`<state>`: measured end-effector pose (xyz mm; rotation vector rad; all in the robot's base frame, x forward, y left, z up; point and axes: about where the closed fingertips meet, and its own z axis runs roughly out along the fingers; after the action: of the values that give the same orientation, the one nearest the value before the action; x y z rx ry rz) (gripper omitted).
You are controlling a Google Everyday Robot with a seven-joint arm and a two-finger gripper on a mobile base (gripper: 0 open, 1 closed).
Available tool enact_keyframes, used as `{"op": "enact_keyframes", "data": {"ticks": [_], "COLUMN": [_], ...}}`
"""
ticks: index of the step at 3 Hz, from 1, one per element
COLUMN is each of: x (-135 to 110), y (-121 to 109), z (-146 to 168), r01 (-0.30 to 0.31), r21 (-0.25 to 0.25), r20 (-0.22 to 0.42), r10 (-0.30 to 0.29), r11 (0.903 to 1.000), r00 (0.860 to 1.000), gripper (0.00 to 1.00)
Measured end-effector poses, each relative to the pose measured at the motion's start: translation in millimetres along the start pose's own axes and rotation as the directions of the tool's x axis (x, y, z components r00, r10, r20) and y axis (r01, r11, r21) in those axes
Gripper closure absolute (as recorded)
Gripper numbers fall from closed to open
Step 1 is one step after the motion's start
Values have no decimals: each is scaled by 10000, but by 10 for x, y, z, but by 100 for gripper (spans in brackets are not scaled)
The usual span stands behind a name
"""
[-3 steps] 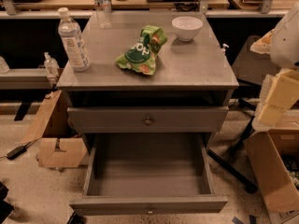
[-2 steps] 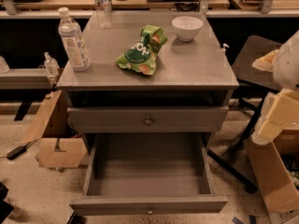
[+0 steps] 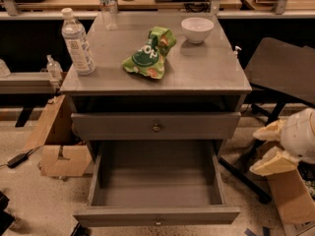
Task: Close middle drawer
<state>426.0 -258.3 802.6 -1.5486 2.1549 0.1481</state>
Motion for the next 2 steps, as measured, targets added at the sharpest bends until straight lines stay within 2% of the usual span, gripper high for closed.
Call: {"op": "enact_keyframes", "data": {"ticks": [1, 2], "x": [348, 624], "y": [93, 187], "z": [566, 1024], "r01": [-75, -181], "r21": [280, 196], "r20": [261, -205], "r10": [68, 185], "r11": [9996, 9996], "r00": [9996, 9996], "gripper": [65, 88]}}
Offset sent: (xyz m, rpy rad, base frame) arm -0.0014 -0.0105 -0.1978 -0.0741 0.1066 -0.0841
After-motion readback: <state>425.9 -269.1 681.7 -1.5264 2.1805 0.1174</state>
